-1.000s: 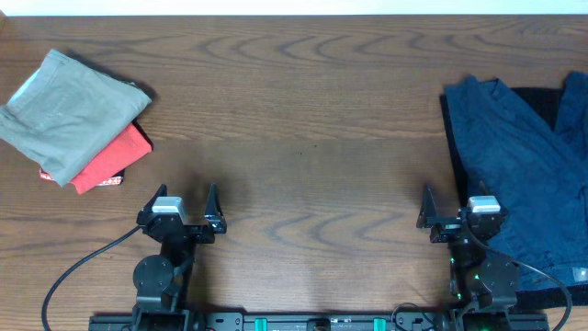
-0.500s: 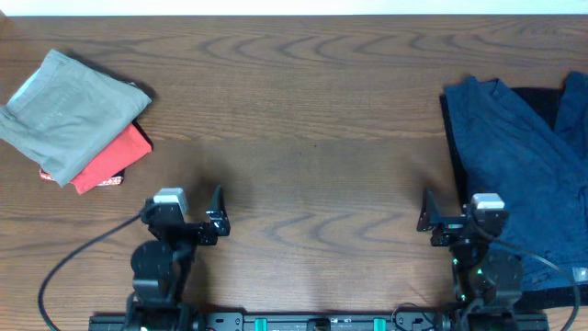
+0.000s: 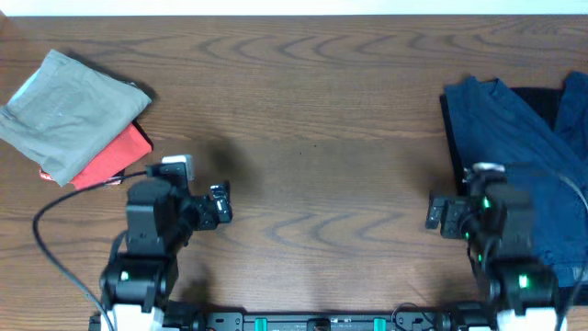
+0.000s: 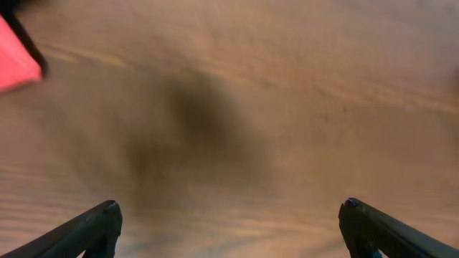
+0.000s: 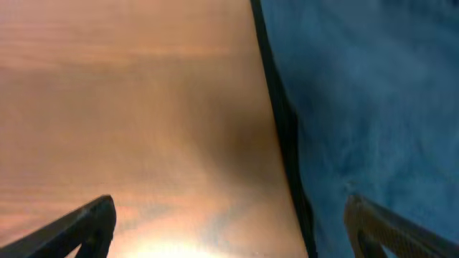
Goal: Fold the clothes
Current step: 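Reach the right gripper into the blue shorts pile and grasp the waistband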
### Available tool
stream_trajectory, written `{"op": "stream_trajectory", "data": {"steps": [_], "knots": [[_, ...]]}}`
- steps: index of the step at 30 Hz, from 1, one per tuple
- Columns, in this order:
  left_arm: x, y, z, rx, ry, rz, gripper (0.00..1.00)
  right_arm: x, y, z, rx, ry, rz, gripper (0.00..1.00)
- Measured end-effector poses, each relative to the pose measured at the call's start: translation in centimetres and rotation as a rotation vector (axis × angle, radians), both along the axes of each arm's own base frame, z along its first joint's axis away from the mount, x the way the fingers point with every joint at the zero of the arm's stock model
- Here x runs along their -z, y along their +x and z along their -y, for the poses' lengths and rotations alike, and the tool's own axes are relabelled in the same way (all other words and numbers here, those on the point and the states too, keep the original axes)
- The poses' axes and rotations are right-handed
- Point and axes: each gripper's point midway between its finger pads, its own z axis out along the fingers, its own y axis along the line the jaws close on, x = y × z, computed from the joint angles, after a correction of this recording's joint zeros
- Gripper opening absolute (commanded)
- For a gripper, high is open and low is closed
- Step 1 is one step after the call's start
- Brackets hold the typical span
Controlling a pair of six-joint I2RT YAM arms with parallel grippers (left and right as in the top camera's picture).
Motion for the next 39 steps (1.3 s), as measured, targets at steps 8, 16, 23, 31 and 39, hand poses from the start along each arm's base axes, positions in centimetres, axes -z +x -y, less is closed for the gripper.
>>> {"op": "stream_trajectory", "data": {"steps": [8, 16, 23, 31, 39], "knots": [[1.8, -0.2, 1.1, 0.045, -0.038, -0.108, 0.98, 4.8, 1.1, 1.0, 0.051, -0.052, -0.262, 0.99], [2.1, -0.3, 1.1, 0.047, -0.041, -0.121, 0.98, 8.5, -2.2, 6.7, 0.39, -0.212, -0.493, 0.78], [2.2, -0.3, 1.1, 0.047, -0.04, -0.126, 0.98, 10.3, -2.7, 9.3, 0.538, -0.246, -0.546, 0.57], [2.8, -0.2, 1.1, 0.046, -0.039, -0.149, 0.98, 10.5, -2.6, 10.0, 0.577, -0.244, -0.541, 0.5], [2.9, -0.2, 1.1, 0.046, -0.039, -0.154, 0.98, 11.0, -2.4, 9.1, 0.56, -0.184, -0.544, 0.01]]}}
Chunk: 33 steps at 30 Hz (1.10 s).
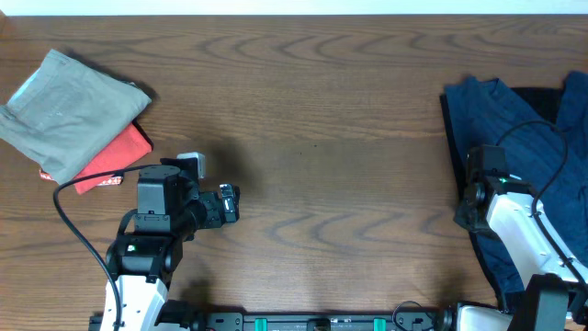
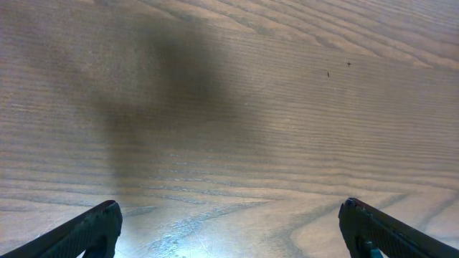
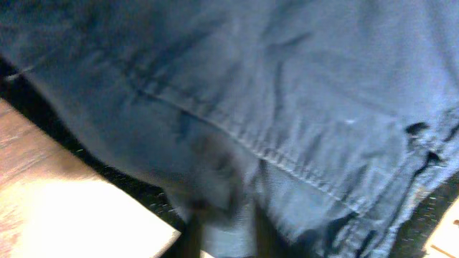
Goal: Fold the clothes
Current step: 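Reach the right gripper into the blue shorts pile and grasp the waistband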
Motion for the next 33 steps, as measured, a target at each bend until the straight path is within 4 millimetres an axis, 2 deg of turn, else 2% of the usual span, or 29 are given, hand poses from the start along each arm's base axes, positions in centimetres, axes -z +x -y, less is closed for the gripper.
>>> {"op": "stream_trajectory", "data": {"steps": [9, 12, 15, 18, 21, 23, 26, 29, 32, 33], "knots": [[0.0, 0.0, 0.0, 0.0, 0.0, 0.0, 0.98, 0.4, 1.1, -1.8, -0.072, 0.115, 0.02, 0.01], [0.0, 0.0, 0.0, 0.0, 0.0, 0.001, 0.98, -0.7, 2.6, -3.3, -0.162, 0.206, 0.049, 0.01], [0.0, 0.0, 0.0, 0.0, 0.0, 0.002, 0.98, -4.0, 5.5, -5.4, -0.269, 0.312, 0.173, 0.01], [0.0, 0.1, 0.0, 0.0, 0.0, 0.003, 0.98, -9.3, 8.7, -7.5, -0.379, 0.394, 0.362, 0.01], [-0.1, 0.1, 0.0, 0.0, 0.0, 0.003, 0.98, -13.9, 10.2, -9.3, -0.468, 0.451, 0.511, 0.01], [-0.1, 0.1, 0.0, 0.0, 0.0, 0.003, 0.98, -15.6, 10.2, -10.5, -0.515, 0.494, 0.563, 0.01], [-0.1, 0.1, 0.0, 0.0, 0.0, 0.004, 0.98, -15.4, 9.4, -11.1, -0.523, 0.529, 0.541, 0.02], [-0.1, 0.1, 0.0, 0.0, 0.0, 0.004, 0.98, -13.7, 8.3, -10.6, -0.477, 0.519, 0.466, 0.26], [-0.1, 0.1, 0.0, 0.0, 0.0, 0.005, 0.98, -11.3, 7.2, -9.4, -0.42, 0.477, 0.381, 0.43], [-0.1, 0.1, 0.0, 0.0, 0.0, 0.005, 0.98, -10.1, 6.8, -9.0, -0.4, 0.46, 0.343, 0.46]]}}
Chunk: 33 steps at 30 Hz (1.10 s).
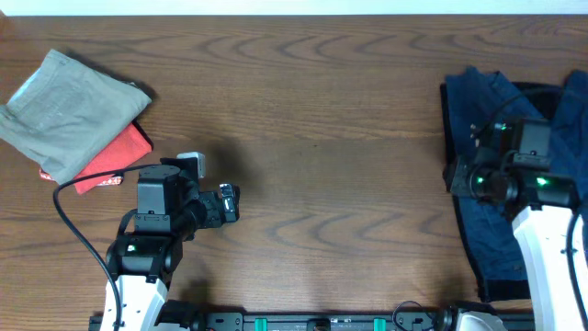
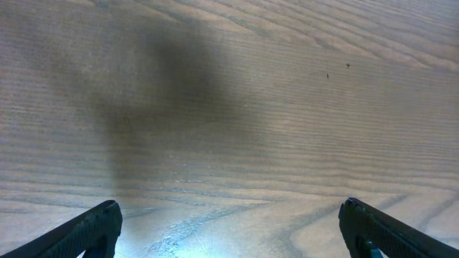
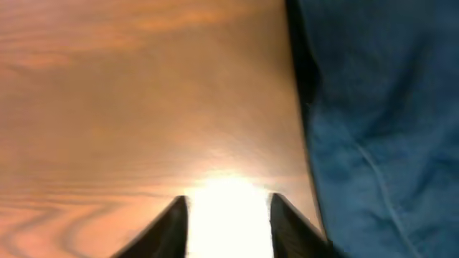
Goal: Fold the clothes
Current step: 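Reach the right gripper into the blue shorts pile and grasp the waistband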
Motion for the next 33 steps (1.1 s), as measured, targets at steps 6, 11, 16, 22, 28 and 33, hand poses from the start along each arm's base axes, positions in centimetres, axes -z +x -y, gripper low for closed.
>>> {"op": "stream_trajectory", "data": {"steps": [6, 11, 16, 22, 28, 33], "knots": [[0.0, 0.0, 0.0, 0.0, 0.0, 0.0, 0.98, 5.6, -2.1, 1.8, 0.059, -0.09, -0.156, 0.55], [0.0, 0.0, 0.0, 0.0, 0.0, 0.0, 0.98, 7.9, -2.9, 3.8, 0.128, -0.188, -0.218, 0.58], [0.0, 0.0, 0.0, 0.001, 0.0, 0.0, 0.98, 9.0, -2.8, 5.3, 0.17, -0.261, -0.229, 0.59], [0.0, 0.0, 0.0, 0.0, 0.0, 0.0, 0.98, 10.1, -3.3, 5.7, 0.185, -0.286, -0.258, 0.29], [0.0, 0.0, 0.0, 0.0, 0.0, 0.0, 0.98, 10.2, -3.4, 6.0, 0.196, -0.3, -0.262, 0.01], [0.0, 0.0, 0.0, 0.0, 0.0, 0.0, 0.98, 10.2, -3.4, 6.0, 0.213, -0.298, -0.261, 0.01]]}}
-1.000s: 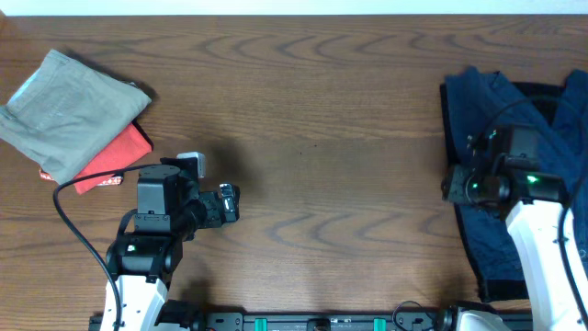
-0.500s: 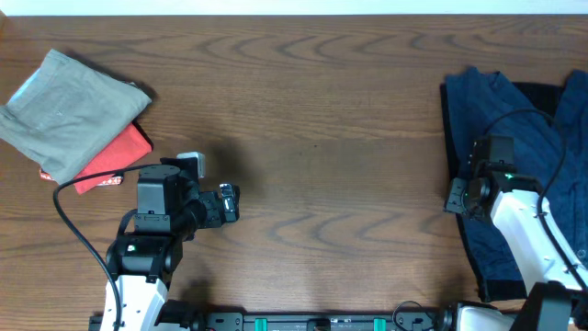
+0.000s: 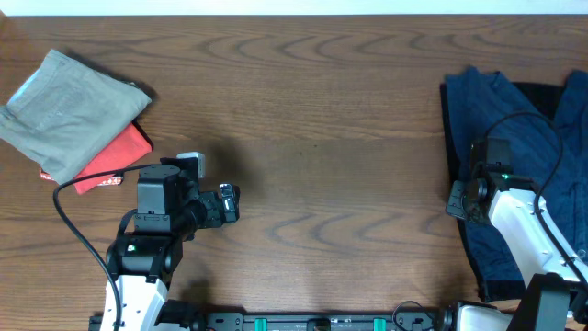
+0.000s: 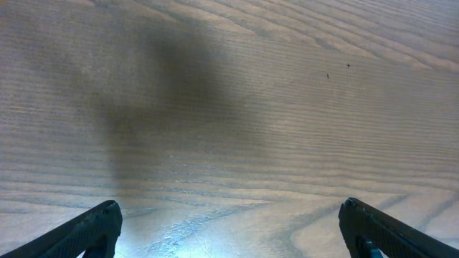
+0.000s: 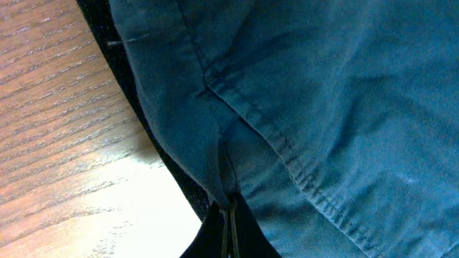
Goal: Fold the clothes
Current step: 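Reach the right gripper into the blue shorts pile and grasp the waistband, then drag the blue shorts leftward to the table center with both grippers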
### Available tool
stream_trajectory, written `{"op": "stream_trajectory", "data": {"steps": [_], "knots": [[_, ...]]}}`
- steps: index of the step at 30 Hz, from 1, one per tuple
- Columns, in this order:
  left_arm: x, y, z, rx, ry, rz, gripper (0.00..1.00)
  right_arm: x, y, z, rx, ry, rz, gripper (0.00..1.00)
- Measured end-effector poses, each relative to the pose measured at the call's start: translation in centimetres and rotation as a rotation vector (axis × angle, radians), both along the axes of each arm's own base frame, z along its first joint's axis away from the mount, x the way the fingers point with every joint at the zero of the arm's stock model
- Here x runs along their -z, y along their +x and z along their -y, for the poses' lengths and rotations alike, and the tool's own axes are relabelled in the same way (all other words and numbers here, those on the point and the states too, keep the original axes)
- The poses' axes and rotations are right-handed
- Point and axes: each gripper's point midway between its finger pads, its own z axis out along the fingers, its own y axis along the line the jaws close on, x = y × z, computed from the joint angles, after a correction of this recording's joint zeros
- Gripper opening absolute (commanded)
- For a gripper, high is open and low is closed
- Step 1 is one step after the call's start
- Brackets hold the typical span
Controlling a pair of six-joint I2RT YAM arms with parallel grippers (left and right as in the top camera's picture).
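A crumpled blue garment lies at the table's right end, partly over a black cloth. My right gripper is at the garment's left edge. In the right wrist view that gripper is shut on a pinched fold of the blue garment, close by a stitched seam. My left gripper hovers over bare wood left of centre. It is open, both dark fingertips wide apart with nothing between them.
A folded grey garment lies on a folded red one at the far left. The wooden table spreads between the two piles. A cable loops from the left arm.
My right gripper was lifted and partly open over the wood beside the blue garment. Now it sits lower at the garment's left edge, shut on the fabric. The left arm has not moved.
Both grippers were open near the front, the right one beside the blue garment. Then the right gripper was down on the garment's edge, fingers close together. Then it was lifted off, partly open. Now it is shut on the edge. The left shifted slightly early on, then stayed.
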Motion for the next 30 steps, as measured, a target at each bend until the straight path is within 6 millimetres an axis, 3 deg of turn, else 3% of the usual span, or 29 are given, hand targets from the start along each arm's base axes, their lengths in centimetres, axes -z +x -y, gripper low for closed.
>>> {"op": "stream_trajectory", "data": {"steps": [3, 6, 13, 15, 16, 19, 23, 30], "knots": [[0.0, 0.0, 0.0, 0.0, 0.0, 0.0, 0.98, -0.6, 0.0, 0.0, 0.01, 0.002, 0.009, 0.01], [0.0, 0.0, 0.0, 0.0, 0.0, 0.0, 0.98, -3.3, 1.3, 0.2, 0.015, -0.003, 0.07, 0.01], [0.0, 0.0, 0.0, 0.0, 0.0, 0.0, 0.98, -16.6, 8.2, 0.1, -0.029, 0.018, 0.453, 0.01], [0.0, 0.0, 0.0, 0.0, 0.0, 0.0, 0.98, -18.7, 8.5, -1.2, -0.071, 0.073, 0.505, 0.01], [0.0, 0.0, 0.0, 0.0, 0.0, 0.0, 0.98, -18.8, 8.5, -1.5, -0.08, 0.085, 0.507, 0.01], [0.0, 0.0, 0.0, 0.0, 0.0, 0.0, 0.98, -17.6, 7.5, -4.5, -0.15, 0.221, 0.444, 0.01], [-0.1, 0.1, 0.0, 0.0, 0.0, 0.005, 0.98, -17.1, 7.3, -10.2, -0.316, 0.431, 0.423, 0.01], [-0.4, 0.4, 0.0, 0.0, -0.002, 0.023, 0.98, -22.1, 8.8, -20.2, -0.658, 0.692, 0.619, 0.03]]}}
